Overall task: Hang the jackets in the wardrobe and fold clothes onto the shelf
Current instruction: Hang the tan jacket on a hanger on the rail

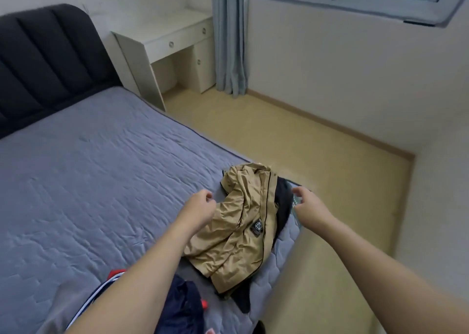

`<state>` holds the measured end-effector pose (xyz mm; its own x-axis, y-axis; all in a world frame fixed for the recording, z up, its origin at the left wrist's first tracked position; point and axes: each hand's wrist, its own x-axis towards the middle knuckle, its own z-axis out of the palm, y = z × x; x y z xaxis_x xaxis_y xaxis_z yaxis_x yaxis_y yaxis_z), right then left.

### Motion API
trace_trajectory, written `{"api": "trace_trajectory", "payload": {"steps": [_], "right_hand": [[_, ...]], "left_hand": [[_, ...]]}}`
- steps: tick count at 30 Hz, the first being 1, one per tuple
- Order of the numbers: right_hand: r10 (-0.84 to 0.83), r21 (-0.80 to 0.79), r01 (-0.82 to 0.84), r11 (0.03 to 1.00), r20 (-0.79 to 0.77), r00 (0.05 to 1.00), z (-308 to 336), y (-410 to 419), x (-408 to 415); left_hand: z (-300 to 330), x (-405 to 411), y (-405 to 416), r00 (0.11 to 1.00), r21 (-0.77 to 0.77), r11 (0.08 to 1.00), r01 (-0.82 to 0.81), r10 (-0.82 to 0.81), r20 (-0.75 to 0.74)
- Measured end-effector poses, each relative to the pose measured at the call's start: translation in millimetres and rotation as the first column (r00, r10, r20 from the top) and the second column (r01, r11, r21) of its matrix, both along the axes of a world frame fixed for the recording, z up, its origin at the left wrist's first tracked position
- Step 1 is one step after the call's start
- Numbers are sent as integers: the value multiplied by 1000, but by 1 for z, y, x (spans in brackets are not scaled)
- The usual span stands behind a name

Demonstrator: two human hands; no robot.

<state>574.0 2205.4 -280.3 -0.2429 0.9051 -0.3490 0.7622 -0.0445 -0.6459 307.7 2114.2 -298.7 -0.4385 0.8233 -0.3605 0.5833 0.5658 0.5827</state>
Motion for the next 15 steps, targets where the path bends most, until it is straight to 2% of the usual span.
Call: {"api": "trace_trajectory", "payload": {"steps": [7,10,15], "right_hand": [[-3,-98,5,995,13,1000,-73,170,23],[29,-116,-26,993,20,999,-148,244,26],[90,-203,-85,975,17,996,-287,334,30]], "left_hand": [[-76,60,184,974,-79,997,21,-3,225],[-158,78,257,961,-146,988,42,-1,275],[-316,105,354,933,-344,938,-51,167,319]]}}
